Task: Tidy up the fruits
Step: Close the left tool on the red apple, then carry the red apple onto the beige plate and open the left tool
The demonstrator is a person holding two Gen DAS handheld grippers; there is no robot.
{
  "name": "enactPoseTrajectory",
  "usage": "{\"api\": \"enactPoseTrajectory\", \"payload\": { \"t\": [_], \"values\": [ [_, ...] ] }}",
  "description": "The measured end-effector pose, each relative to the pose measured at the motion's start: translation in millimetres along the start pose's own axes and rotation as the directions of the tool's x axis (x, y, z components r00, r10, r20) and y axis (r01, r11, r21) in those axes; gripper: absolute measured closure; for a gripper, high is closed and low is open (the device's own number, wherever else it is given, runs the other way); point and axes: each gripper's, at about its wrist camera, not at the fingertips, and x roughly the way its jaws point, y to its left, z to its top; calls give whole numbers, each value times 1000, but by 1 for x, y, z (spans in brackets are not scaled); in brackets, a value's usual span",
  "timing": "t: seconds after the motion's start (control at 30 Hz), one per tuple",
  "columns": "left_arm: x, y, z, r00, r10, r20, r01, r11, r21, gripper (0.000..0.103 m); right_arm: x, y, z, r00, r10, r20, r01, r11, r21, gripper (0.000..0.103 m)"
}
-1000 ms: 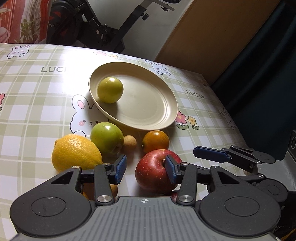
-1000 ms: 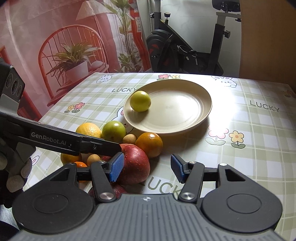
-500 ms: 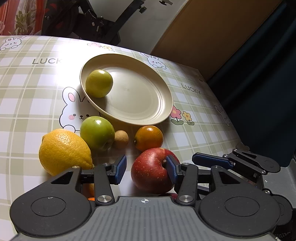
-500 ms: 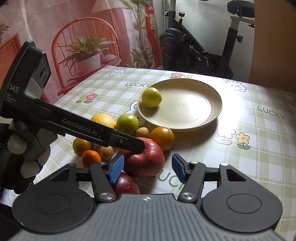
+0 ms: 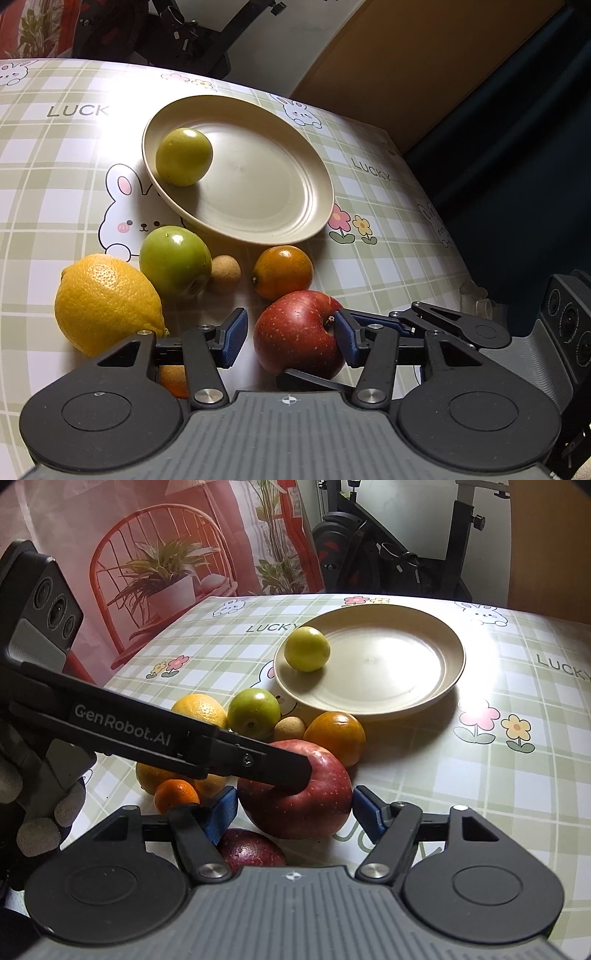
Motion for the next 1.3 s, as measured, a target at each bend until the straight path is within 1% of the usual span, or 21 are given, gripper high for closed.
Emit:
{"api": "enactPoseTrajectory", "payload": {
  "t": [0.07,0.27,0.5,0.67,0.87,1.03,1.2,1.3],
  "values": [
    [1,-1,-1,1000,-9,-4,9,1000,1,50,-1,0,-1,1000,-1,7,1,1000,6,33],
    [4,-11,0,1000,7,-17,-6,999,45,50,-4,-1,-2,1000,-17,13,17,1000,12,33],
    [16,-33,8,999,-3,-45,10,988,151,51,-15,-11,-2,997,-73,10,73,996,47,33],
    [25,-47,17,998,-26,-62,38,980,194,51,-25,-19,-1,992,-120,28,118,991,67,33],
    [37,-60,29,997,-61,-57,72,976,207,51,-35,-28,3,982,-180,57,177,983,55,33],
    [42,-67,42,997,-69,-31,74,975,211,51,-37,-31,14,973,-216,86,216,976,11,33],
    [41,-69,64,998,-69,3,67,975,210,51,-34,-35,32,968,-217,124,222,975,-27,33],
    [41,-62,80,998,-58,25,53,981,188,51,-25,-39,43,966,-205,156,217,974,-59,33]
  ]
}}
